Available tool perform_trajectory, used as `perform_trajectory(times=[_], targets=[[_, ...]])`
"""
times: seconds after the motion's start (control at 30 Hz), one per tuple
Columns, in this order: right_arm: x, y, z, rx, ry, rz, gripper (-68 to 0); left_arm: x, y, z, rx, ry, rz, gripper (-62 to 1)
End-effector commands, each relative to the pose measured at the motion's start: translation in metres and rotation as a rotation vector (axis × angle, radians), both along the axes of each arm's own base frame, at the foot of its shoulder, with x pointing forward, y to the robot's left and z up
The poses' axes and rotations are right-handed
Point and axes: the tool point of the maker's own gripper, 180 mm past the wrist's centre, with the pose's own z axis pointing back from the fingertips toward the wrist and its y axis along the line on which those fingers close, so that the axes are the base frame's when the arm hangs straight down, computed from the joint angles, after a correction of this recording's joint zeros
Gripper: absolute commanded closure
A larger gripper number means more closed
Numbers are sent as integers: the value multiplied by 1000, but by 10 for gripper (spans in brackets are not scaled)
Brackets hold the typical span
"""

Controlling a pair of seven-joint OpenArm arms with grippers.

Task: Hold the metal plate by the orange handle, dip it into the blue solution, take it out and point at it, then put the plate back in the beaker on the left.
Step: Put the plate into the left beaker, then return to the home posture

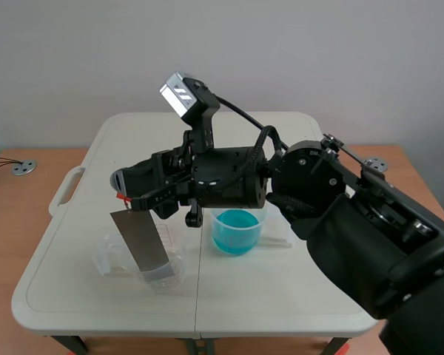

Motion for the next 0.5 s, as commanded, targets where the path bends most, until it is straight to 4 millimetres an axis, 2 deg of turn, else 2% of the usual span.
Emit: perform_trajectory(times=[0.0,0.23,0.47], targets=[[4,5,19,39,-46,11,-13,-1,-3,2,-22,-6,15,-27],[5,4,15,15,-57,11,-15,1,-3,4,-35,-18,30,-27],[11,1,15,13,-56,-21,-176,2,-3,5,-37,-21,30,-27]])
